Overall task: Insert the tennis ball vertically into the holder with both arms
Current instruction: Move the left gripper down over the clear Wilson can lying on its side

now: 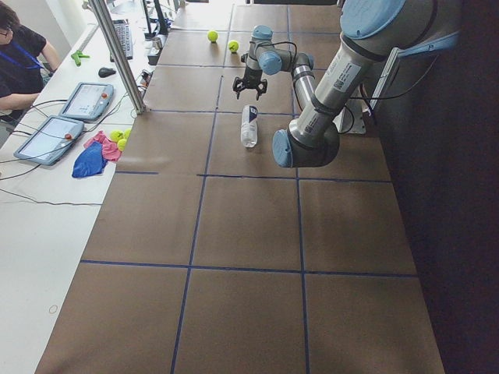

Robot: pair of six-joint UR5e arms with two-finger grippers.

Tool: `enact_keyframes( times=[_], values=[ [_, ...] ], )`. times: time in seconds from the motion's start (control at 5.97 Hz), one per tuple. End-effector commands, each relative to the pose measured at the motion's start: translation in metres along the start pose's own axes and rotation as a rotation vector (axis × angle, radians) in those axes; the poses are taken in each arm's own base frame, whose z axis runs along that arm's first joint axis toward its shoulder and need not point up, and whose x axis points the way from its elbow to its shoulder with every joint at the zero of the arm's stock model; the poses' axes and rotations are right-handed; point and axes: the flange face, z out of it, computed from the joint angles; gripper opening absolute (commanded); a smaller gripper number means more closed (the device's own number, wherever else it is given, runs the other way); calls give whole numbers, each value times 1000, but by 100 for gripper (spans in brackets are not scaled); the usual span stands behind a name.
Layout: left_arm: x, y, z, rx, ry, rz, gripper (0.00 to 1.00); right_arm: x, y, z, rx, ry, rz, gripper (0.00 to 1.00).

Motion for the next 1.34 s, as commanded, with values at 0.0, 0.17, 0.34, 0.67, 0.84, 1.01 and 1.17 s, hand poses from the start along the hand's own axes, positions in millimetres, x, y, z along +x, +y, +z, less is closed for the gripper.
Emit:
enact_keyframes(
  times=[0.0, 0.17, 0.34, 0.67, 0.84, 1.01, 1.17],
  values=[
    [22, -16, 34, -71, -28, 32, 100, -1, 0, 2, -4, -1, -3, 100],
    [23, -13, 46, -95, -24, 34, 100, -2, -1, 3, -6, -1, -5, 100],
    [24, -11, 55, -112, -19, 56, 100, -3, -1, 3, -7, -1, -6, 100],
    [30, -10, 69, -137, -8, 68, 100, -4, -1, 5, -11, -2, -10, 100],
    [31, -10, 73, -143, -7, 70, 100, -4, -1, 7, -15, -2, -11, 100],
    [30, -12, 78, -149, -5, 70, 99, -5, -1, 7, -16, -2, -10, 100],
    [36, -16, 80, -148, 0, 76, 99, -5, -1, 8, -17, -3, -11, 100]
  ],
)
